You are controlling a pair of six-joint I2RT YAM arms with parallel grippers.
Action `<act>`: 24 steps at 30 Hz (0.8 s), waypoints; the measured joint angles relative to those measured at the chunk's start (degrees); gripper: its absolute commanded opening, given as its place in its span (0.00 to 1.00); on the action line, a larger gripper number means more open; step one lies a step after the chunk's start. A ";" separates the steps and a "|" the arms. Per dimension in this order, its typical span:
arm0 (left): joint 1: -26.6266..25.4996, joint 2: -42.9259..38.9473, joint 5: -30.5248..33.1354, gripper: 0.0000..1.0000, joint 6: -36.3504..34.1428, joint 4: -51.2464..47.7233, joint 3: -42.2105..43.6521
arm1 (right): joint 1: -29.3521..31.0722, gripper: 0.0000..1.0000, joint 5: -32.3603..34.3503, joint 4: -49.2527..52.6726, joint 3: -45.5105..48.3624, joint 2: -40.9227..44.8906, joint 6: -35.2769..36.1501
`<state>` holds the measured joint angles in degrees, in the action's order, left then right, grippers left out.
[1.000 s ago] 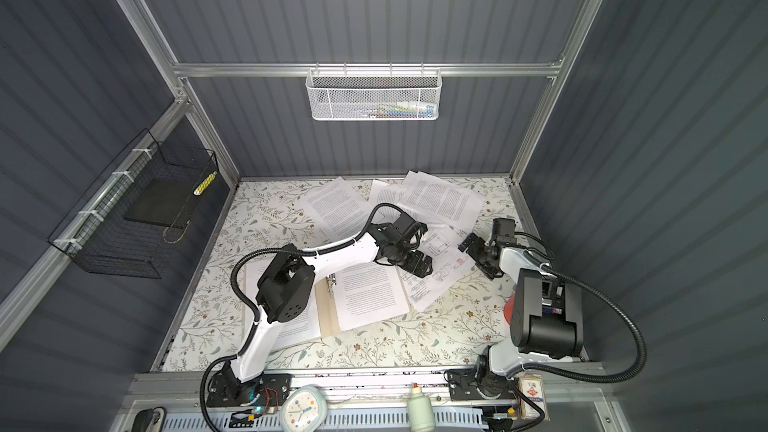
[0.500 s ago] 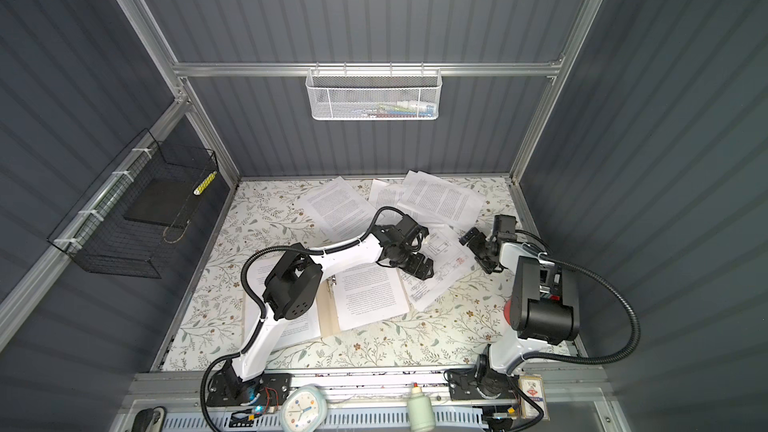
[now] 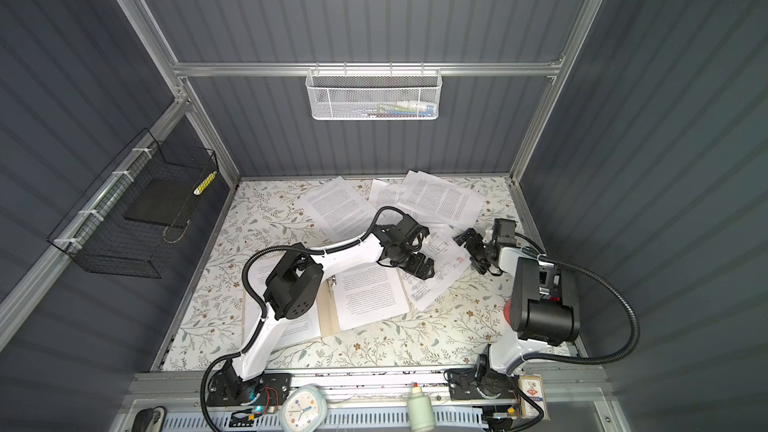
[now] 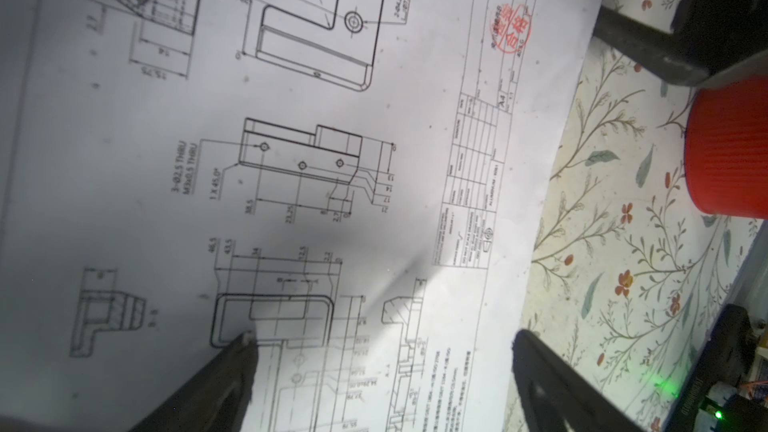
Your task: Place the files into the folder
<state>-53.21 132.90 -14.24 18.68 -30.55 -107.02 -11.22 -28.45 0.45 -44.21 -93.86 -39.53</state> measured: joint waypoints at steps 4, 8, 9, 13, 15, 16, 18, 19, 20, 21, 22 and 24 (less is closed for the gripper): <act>0.00 0.00 0.00 0.97 0.02 0.00 0.00 | 0.28 0.90 -2.73 -3.13 3.56 1.60 -1.86; 0.00 0.02 -0.02 0.97 0.22 0.09 0.00 | 2.62 0.86 -3.41 -5.90 6.78 3.41 -4.50; 0.00 0.02 -0.07 0.97 0.28 0.15 0.00 | 3.37 0.85 -3.37 -6.60 7.48 3.72 -5.29; 0.04 0.02 -0.44 0.97 0.79 0.59 0.15 | 6.14 0.79 -3.13 -10.62 10.84 5.07 -9.07; 0.04 0.02 -0.44 0.97 1.11 0.94 0.26 | 7.34 0.76 -2.34 -12.59 12.66 6.14 -10.91; 0.04 0.02 -0.46 0.97 1.27 1.09 0.33 | 7.85 0.75 -1.75 -13.55 13.62 6.78 -11.93; 0.04 0.02 -0.48 0.97 1.53 1.38 0.48 | 8.59 0.72 -0.68 -15.30 15.47 7.96 -13.81; 0.04 0.02 -0.46 0.97 1.57 1.51 0.57 | 8.87 0.71 0.02 -16.26 16.50 8.59 -14.82; 0.04 0.00 -0.46 0.97 1.75 1.68 0.70 | 9.11 0.68 0.61 -17.20 17.57 9.31 -15.98; 0.04 -0.02 -0.48 0.97 1.86 1.77 0.72 | 9.20 0.67 1.31 -17.70 18.36 9.92 -16.85; 0.04 -0.02 -0.48 0.97 1.99 2.01 0.81 | 9.31 0.65 2.19 -18.38 19.32 10.67 -17.97; 0.04 -0.02 -0.68 0.97 2.19 2.51 0.83 | 9.33 0.63 3.74 -19.26 20.76 11.96 -19.61</act>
<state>-53.17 132.88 -14.92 20.86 -28.03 -106.19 -1.89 -24.71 -18.81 -23.44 -81.91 -59.13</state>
